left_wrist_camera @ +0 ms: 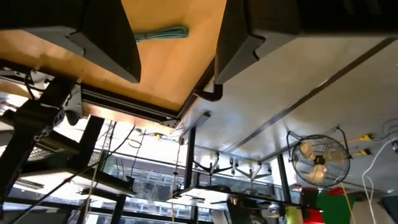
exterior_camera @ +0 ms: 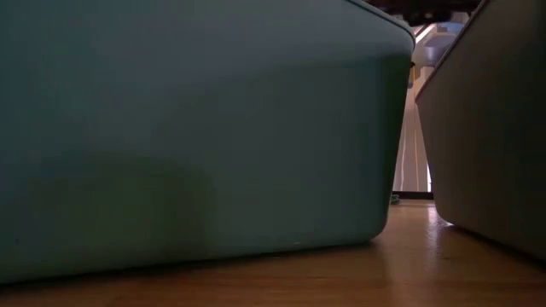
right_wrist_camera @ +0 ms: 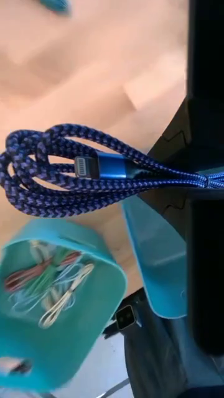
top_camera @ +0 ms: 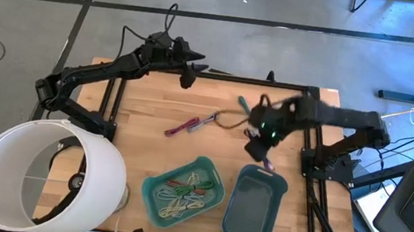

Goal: Pick & Place USB Port
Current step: Put the violet patterned charger cable into the blue bin

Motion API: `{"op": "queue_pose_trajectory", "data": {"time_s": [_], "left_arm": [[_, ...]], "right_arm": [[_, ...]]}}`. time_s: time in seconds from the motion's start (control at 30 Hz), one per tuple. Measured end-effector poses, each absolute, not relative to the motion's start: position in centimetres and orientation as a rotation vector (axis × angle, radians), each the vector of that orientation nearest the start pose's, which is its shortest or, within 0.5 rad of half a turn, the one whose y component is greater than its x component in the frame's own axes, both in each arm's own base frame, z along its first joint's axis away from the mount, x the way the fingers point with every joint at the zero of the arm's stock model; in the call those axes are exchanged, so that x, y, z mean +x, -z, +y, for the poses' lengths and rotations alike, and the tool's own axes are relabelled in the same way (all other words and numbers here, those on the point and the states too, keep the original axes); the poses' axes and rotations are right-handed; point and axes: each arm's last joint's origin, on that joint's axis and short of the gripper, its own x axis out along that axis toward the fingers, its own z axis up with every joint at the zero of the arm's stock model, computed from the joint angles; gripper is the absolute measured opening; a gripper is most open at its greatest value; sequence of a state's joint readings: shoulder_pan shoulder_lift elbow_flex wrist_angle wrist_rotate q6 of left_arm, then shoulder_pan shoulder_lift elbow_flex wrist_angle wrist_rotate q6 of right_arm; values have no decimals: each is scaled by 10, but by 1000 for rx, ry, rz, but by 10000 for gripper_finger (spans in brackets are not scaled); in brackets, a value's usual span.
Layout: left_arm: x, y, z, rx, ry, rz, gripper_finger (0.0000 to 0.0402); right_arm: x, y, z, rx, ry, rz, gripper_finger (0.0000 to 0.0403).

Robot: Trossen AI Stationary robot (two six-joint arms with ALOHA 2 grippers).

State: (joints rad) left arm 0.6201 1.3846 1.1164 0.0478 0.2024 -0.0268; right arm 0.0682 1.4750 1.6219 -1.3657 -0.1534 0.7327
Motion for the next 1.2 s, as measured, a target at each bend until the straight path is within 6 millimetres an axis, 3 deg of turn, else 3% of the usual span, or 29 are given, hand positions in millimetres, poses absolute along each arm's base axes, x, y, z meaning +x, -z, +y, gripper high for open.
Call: {"op": "queue_pose_trajectory", "data": {"time_s": [0.1,0.3,0.6,0.93,1.2], "left_arm": [[261,-335,179,-92,-415,203,200],[261,-335,179,-64,-412,210,200],[256,-335,187,-47,-438,215,200],[255,-335,189,-40,-438,214,190],[255,-335,189,-28,-437,216,189]], "right_arm": [[263,-346,43,767,314,1278,21],[262,-312,82,1015,368,1187,21],[235,-279,127,1206,621,1177,21],[221,-240,148,1346,704,1155,21],[208,-204,151,1382,744,1196,21]]}}
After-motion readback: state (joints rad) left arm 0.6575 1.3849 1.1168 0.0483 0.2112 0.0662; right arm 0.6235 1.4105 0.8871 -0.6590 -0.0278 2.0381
